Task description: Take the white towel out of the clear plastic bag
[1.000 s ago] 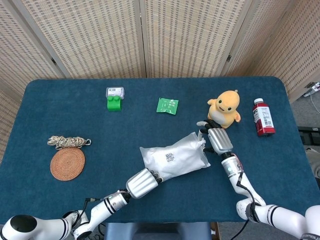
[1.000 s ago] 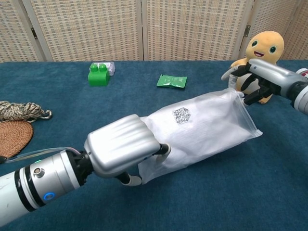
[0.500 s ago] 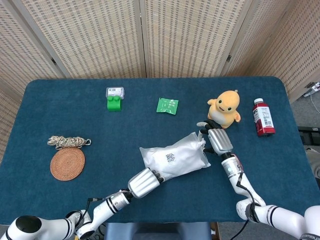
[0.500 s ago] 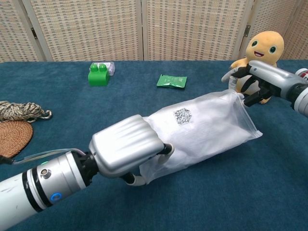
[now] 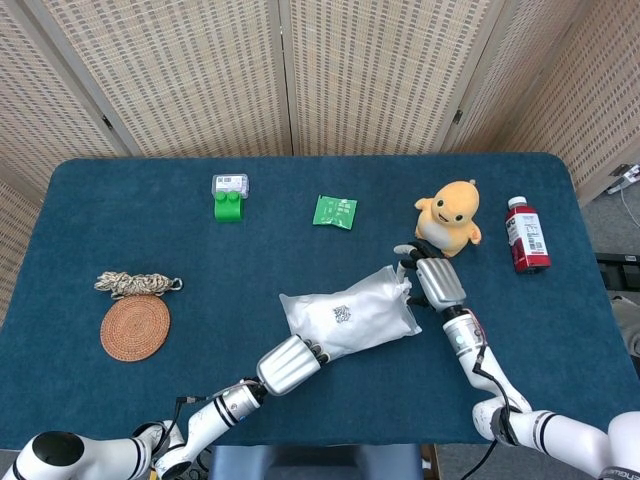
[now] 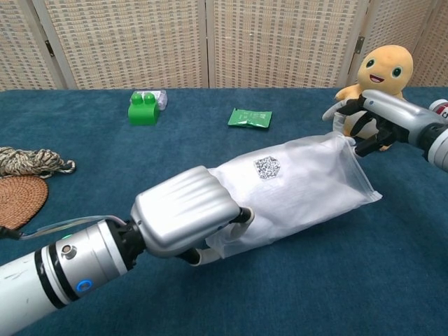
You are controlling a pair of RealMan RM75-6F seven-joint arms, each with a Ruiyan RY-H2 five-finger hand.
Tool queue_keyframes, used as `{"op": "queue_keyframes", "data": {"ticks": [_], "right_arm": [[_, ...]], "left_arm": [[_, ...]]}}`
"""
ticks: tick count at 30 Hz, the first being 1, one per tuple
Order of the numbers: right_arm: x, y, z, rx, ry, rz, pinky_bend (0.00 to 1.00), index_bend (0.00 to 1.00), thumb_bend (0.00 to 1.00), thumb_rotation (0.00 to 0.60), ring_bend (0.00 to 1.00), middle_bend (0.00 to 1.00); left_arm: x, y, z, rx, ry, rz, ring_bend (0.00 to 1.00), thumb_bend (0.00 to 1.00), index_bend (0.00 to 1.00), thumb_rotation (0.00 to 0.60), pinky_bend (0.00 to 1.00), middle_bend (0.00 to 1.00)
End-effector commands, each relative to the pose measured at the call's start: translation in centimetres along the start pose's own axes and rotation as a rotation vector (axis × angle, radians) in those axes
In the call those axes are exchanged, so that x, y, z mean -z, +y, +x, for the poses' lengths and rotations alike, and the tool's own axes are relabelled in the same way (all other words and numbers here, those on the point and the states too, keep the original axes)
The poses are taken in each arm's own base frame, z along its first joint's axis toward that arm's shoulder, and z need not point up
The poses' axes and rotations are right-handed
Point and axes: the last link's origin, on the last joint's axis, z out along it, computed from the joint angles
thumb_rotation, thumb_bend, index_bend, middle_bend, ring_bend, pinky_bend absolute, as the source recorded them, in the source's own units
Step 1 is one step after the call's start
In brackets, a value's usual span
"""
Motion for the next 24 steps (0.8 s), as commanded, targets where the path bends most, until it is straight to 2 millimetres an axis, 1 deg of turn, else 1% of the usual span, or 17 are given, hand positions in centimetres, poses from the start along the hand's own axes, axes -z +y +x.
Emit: {"op": "queue_keyframes", "data": {"ticks": [1,10,16,24], "right_arm": [[0.0,0.0,0.0,-0.001,-0.001,0.0,0.33,0.73,0.57,0.6,0.1,0.23],[0.0,0.1,-0.1,-0.004,-0.001,-0.003,0.33,0.73,0.57,0.6,0.1,0.23],[0.0,0.2,0.2,-0.008,0.01,-0.003,0.33,0.73,0.57,0.6,0.1,0.23],[0.1,0.1,1.1,-0.009,0.032,0.003,0.33,0.73,0.58,0.6,0.1,0.23]], "left_arm": [[0.0,0.0,0.0,0.002,-0.002,0.0,0.77,0.35,0.53,0.6,0.93,0.65],[0.1,0.0,0.0,0.007,-0.004,-0.001,0.77,0.44,0.52,0.6,0.93,0.65],[0.4,-0.2,0.5,0.01,0.022,-0.002,0.77,0.45,0.52,0.6,0.93,0.65],[0.8,-0.9,1.1,0.016,0.044,0.021,0.77,0.45,0.57,0.6,0.93,0.65]]}}
